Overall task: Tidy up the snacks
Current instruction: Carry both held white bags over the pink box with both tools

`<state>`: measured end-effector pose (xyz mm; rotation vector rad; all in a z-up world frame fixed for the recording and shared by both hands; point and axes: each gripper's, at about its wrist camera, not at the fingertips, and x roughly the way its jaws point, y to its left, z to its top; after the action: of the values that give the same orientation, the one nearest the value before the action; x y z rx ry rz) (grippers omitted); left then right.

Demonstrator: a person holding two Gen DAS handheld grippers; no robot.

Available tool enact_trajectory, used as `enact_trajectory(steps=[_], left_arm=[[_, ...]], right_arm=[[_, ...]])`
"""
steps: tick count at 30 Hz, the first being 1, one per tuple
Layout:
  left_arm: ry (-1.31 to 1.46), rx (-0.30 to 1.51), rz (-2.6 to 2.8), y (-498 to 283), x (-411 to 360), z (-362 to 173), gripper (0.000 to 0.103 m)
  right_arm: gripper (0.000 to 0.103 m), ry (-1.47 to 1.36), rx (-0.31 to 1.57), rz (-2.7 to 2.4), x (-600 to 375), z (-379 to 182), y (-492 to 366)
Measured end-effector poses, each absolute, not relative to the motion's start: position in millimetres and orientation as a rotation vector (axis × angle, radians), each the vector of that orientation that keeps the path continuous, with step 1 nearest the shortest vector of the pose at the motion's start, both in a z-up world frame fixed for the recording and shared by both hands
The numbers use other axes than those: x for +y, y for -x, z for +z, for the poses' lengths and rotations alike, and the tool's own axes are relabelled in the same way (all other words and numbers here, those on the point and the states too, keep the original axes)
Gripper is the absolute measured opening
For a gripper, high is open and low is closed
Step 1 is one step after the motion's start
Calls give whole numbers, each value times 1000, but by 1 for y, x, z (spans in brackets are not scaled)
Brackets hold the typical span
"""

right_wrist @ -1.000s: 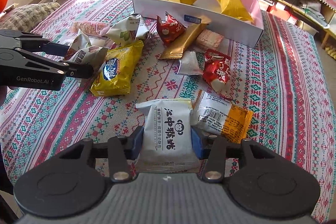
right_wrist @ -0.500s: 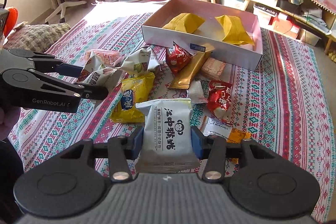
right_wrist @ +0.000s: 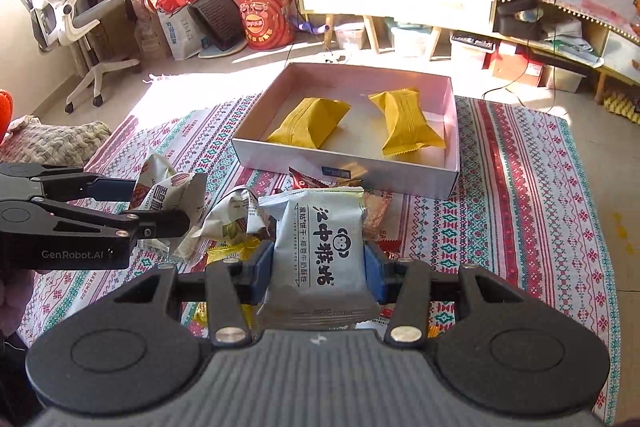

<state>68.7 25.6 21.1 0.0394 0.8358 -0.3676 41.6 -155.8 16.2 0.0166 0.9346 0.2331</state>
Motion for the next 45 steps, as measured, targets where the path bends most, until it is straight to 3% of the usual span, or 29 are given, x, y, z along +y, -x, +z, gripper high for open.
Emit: enact_trajectory(steps=[18, 33, 45], left_arm=[[52, 803, -295, -126, 10, 23, 64], [136, 749, -171, -183, 2, 12, 64], [150, 743, -188, -206, -2, -11, 65]], right_arm=[[44, -125, 873, 138, -175, 24, -93], [44, -319, 892, 111, -197, 0, -141], [44, -309, 914, 130, -185, -15, -160]])
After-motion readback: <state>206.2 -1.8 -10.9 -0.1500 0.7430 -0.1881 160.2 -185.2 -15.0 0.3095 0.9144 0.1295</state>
